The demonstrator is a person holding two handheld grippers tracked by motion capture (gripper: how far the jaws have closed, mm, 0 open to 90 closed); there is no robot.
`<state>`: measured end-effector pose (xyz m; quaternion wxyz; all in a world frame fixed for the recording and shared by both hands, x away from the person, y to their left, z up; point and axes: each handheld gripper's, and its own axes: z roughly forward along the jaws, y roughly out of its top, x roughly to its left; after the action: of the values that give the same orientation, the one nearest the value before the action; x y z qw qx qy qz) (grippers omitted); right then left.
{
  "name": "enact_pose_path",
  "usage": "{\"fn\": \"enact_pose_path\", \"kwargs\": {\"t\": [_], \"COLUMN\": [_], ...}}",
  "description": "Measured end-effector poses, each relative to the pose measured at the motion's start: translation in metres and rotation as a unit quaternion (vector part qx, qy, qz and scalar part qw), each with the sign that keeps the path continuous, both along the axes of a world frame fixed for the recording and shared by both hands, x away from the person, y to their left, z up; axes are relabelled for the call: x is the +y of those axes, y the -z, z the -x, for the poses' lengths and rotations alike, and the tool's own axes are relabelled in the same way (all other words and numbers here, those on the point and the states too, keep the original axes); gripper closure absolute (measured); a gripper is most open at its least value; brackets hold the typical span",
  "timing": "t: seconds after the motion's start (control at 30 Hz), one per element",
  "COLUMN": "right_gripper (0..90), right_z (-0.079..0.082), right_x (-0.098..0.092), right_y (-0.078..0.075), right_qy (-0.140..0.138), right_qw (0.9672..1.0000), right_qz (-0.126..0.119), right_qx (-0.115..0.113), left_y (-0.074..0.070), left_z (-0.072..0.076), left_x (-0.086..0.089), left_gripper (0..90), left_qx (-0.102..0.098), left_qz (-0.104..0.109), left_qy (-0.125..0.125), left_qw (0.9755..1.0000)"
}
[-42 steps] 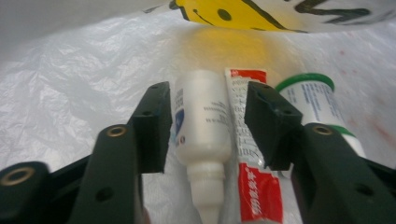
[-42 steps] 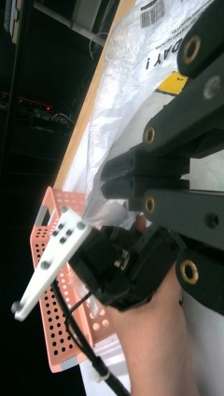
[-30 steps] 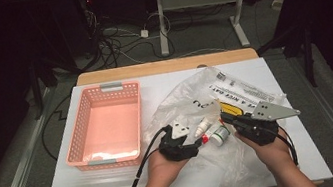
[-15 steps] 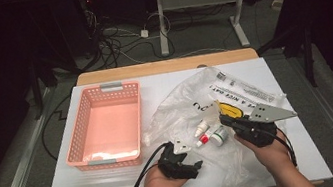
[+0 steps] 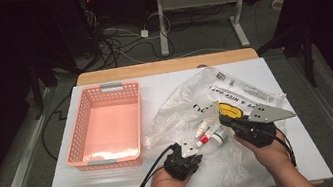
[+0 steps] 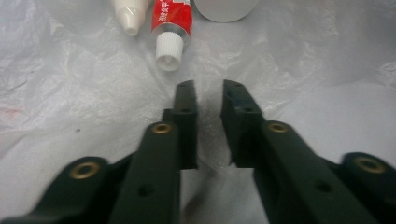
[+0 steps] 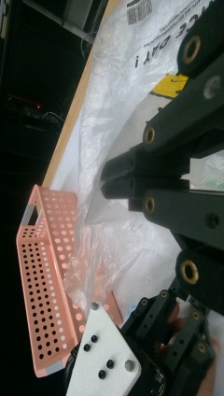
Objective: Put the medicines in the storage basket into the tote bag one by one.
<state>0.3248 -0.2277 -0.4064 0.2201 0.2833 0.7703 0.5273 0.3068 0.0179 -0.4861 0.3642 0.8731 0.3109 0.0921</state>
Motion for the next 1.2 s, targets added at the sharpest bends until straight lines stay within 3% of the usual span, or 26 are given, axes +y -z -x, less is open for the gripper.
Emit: {"fn": "enact_pose_path", "kwargs": {"t": [0.1, 0.2, 0.3, 0.37, 0.47, 0.63, 0.77, 0.97, 1.2], "right_gripper": [90.0, 90.0, 90.0, 90.0, 90.0, 90.0, 90.0, 90.0, 90.0], "right_z": [0.000, 0.000, 0.000, 0.000, 0.000, -0.001, -0.001, -0.002, -0.004], "right_x": [0.001, 0.001, 0.000, -0.001, -0.003, -0.005, -0.006, -0.004, -0.002], "right_y": [0.001, 0.001, 0.001, 0.001, -0.001, -0.002, -0.003, -0.004, -0.004], "right_qy": [-0.003, -0.003, -0.004, -0.004, -0.002, 0.002, 0.004, 0.006, 0.008], "right_qw": [1.0000, 1.0000, 1.0000, 1.0000, 1.0000, 1.0000, 0.9999, 0.9998, 0.9998], "right_qz": [0.002, 0.002, 0.001, 0.000, -0.002, -0.005, -0.008, -0.011, -0.014], "right_qx": [0.000, 0.001, 0.001, -0.001, -0.003, -0.006, -0.009, -0.013, -0.014], "left_y": [0.000, 0.000, -0.001, -0.002, -0.007, -0.018, -0.030, -0.042, -0.052], "left_z": [0.002, 0.000, -0.001, 0.000, 0.000, -0.001, 0.000, 0.001, 0.000], "left_x": [-0.002, 0.000, 0.005, 0.009, 0.016, 0.022, 0.028, 0.039, 0.043], "left_gripper": [87.9, 88.3, 88.5, 88.5, 88.5, 88.5, 88.5, 88.5, 88.4], "left_qx": [-0.008, 0.001, 0.010, 0.001, -0.010, -0.031, -0.054, -0.078, -0.104], "left_qz": [-0.006, 0.001, 0.017, 0.040, 0.072, 0.097, 0.120, 0.144, 0.157], "left_qy": [0.003, 0.004, 0.003, 0.003, -0.004, -0.006, -0.009, -0.015, -0.012], "left_qw": [0.9999, 1.0000, 0.9998, 0.9992, 0.9973, 0.9948, 0.9913, 0.9864, 0.9821]}}
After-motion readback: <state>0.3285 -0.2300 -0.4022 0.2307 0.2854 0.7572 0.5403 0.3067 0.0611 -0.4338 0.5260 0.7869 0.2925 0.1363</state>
